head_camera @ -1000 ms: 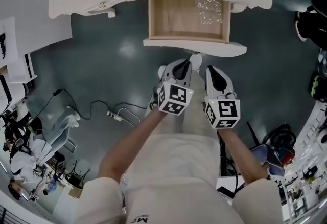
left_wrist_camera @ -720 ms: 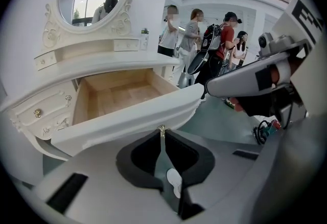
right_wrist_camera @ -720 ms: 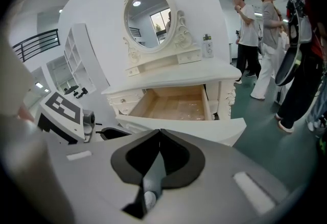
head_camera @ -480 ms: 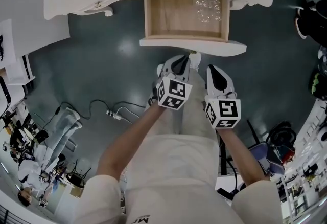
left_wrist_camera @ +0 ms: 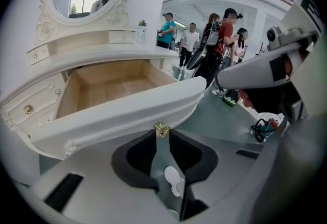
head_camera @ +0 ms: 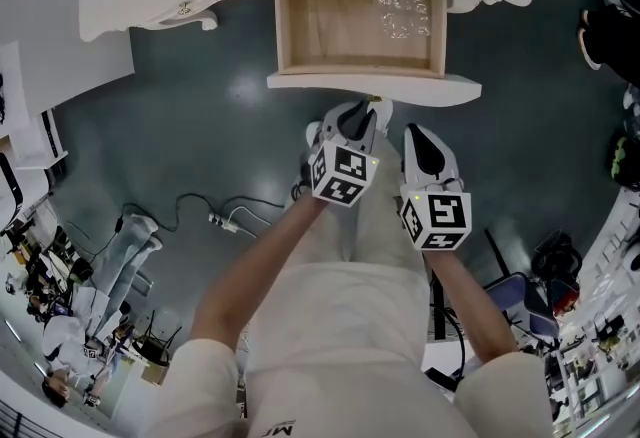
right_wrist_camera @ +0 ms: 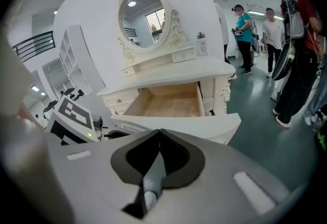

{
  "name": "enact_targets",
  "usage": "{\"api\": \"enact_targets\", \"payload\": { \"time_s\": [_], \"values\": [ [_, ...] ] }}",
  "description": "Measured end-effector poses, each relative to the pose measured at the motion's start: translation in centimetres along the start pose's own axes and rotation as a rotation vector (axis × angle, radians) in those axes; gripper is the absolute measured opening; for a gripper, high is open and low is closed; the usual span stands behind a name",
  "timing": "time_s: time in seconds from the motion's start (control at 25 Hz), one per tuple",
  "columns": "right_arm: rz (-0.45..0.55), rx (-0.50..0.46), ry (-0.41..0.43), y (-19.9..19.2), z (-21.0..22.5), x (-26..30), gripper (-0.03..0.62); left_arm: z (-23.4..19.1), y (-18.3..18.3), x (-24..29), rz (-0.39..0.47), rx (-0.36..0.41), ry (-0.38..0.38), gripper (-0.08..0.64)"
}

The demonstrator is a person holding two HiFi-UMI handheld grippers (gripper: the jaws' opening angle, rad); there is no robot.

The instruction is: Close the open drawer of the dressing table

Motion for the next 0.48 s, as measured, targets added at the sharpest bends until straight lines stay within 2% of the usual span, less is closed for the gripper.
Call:
{"api": "enact_targets", "payload": {
  "time_s": [0.48],
  "values": [
    [-0.004,0.009,-0.005,-0.4,0.4,0.0,0.003,-0.1,0.2,1.5,-0.007,0.007,0.013,0.064]
  ]
}}
Point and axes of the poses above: the fingertips, and each gripper's own axes: x forward along the fingers, z to its right, y out of its top, the point moved 2 cm from there along -x, backward along the fingers, and after that the axes turned 14 degrees about -x, right-handed, at the moved point
